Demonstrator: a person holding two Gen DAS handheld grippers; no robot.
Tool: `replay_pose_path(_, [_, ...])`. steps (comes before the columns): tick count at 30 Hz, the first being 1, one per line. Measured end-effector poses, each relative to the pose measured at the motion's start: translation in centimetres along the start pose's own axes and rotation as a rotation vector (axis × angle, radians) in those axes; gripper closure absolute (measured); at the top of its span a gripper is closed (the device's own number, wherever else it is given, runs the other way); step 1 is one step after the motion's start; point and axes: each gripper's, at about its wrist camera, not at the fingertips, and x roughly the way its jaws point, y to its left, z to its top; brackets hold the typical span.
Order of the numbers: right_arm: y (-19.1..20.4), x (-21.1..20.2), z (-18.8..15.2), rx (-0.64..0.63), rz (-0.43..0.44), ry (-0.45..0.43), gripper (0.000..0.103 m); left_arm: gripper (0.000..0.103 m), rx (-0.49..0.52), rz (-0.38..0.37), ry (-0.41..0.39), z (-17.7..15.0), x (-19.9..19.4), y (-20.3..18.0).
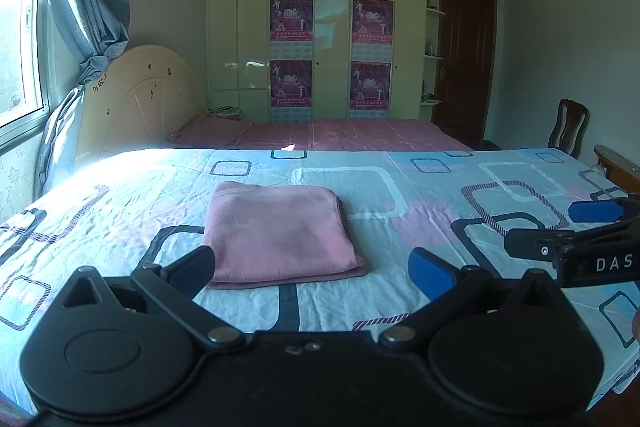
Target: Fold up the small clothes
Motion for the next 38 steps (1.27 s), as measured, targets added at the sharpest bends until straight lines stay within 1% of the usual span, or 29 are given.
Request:
replay_pose_path(16, [0.11,0.06,0.0,-0.012,0.004,-0.005,0.0,0.0,0.001,0.001,-0.002,-0.05,0.04,0.27])
replay_pose_path(31, [0.5,-0.19,0.06,-0.027,0.009,-0.011,0.0,0.001,0.012,-0.01,-0.02,-0.09,-0.28,0.51])
replay_pose_path(35, [0.54,-0.19,0.06,-0.028,0.009,-0.01,0.0,0.006,0.034,-0.018,-0.025,-0.09,-0.33,0.33])
replay_pose_path(38, [0.53,-0.2,0.04,-0.028,0.012,-0.011,0.0,0.004,0.033,-0.028,-0.017,-0.13,-0.35,0.27])
